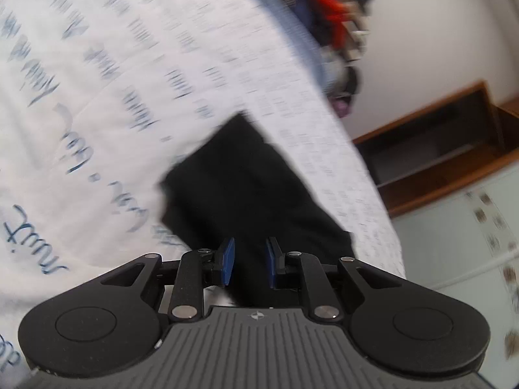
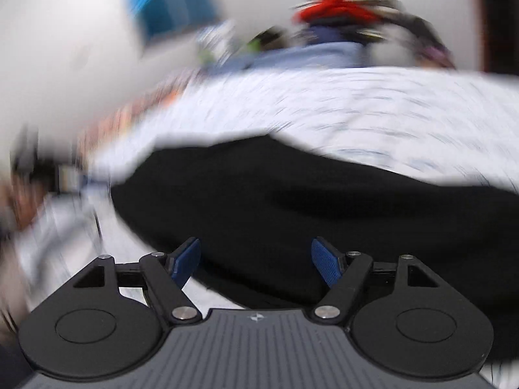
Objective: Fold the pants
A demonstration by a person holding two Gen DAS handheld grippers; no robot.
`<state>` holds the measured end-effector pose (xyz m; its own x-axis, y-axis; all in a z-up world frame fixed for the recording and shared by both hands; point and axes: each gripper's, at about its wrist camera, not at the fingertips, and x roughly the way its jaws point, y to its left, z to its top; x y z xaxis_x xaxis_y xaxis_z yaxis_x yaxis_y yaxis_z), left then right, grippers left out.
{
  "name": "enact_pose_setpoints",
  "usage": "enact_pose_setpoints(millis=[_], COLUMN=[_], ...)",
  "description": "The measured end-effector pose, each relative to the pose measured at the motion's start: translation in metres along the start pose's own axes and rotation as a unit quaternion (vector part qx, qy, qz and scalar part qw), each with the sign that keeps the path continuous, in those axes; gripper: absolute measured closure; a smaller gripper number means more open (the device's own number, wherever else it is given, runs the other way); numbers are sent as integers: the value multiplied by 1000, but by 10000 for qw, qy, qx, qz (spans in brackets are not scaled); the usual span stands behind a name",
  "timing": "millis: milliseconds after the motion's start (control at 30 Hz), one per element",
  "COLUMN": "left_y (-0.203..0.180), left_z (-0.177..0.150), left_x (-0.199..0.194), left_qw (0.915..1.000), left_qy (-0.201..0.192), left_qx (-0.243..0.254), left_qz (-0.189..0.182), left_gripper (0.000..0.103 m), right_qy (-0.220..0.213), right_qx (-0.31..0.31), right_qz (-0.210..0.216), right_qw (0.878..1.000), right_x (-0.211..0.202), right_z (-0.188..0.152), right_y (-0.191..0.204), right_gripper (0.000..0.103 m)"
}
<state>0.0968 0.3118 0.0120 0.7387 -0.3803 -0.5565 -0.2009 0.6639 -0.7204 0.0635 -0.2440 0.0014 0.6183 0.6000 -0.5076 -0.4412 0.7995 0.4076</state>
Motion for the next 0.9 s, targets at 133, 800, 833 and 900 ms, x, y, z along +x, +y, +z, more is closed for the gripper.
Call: enact_pose_setpoints(millis=[133,800,833,900], left_y=[-38,-222,-235,-251], left_z=[-23,-196,-211,-242], left_x=[2,98,99,101], left_qw=[9966,8857,8612,8040], left_qy=[-12,521,382,-24], left_qx=[573,4515,4991,5890], left_qz=[-594,-952,-885,-815], left_gripper=[79,54,54,54], right_qy=[-981,-1182,-1005,-991], right_qx=[2499,4614,4619,4553], right_qz=[-425,-520,-505,-495], right_qw=[9623,8777,8798,8834], right_x=[-72,-71,-65,-56], right_z=[-3,-24,-25,-31], right_y=[-96,-191,-193,-191], right_gripper=[28,80,86,91])
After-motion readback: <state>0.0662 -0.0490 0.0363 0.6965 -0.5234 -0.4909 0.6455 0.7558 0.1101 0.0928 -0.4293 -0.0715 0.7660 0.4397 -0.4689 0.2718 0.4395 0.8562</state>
